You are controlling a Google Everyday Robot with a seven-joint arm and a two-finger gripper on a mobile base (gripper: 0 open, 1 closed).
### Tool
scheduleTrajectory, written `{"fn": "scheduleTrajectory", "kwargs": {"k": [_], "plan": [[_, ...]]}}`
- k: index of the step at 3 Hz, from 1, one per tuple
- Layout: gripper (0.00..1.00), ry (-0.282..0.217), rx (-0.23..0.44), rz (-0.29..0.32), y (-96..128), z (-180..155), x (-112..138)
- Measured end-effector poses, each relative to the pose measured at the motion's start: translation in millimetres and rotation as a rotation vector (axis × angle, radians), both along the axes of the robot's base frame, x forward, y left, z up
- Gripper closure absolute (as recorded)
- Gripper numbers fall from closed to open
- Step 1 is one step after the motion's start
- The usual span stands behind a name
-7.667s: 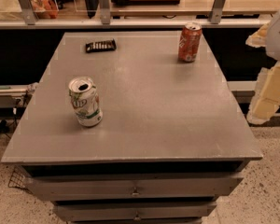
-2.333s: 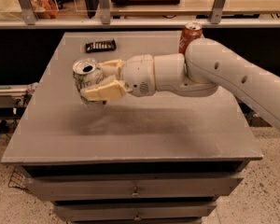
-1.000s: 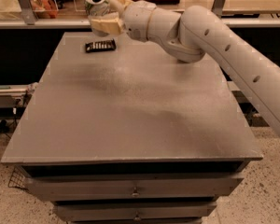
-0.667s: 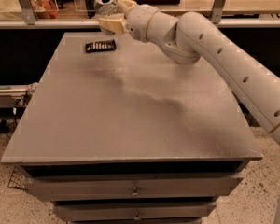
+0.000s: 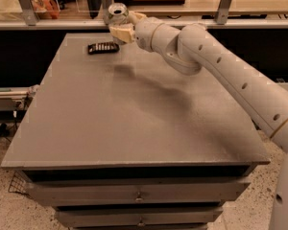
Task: Move 7up can near rxbar chocolate
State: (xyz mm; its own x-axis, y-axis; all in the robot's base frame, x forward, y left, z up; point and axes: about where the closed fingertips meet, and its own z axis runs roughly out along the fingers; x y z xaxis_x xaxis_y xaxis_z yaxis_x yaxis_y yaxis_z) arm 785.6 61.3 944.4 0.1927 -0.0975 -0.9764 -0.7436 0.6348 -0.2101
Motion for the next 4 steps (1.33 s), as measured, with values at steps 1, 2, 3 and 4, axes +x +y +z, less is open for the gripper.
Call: {"fn": "scheduleTrajectory", "kwargs": {"k": [1,2,3,4], "plan": [[1.0,0.039,-0.004,-0.067,-19,-12,-1],[1.0,0.08,0.007,-0.106,-31,-29,-6],[0.77,0.138,0.012,-0.103,-28,-44,-5],[0.46,0.173,0.008,-0.072,-17,-50,2]]}}
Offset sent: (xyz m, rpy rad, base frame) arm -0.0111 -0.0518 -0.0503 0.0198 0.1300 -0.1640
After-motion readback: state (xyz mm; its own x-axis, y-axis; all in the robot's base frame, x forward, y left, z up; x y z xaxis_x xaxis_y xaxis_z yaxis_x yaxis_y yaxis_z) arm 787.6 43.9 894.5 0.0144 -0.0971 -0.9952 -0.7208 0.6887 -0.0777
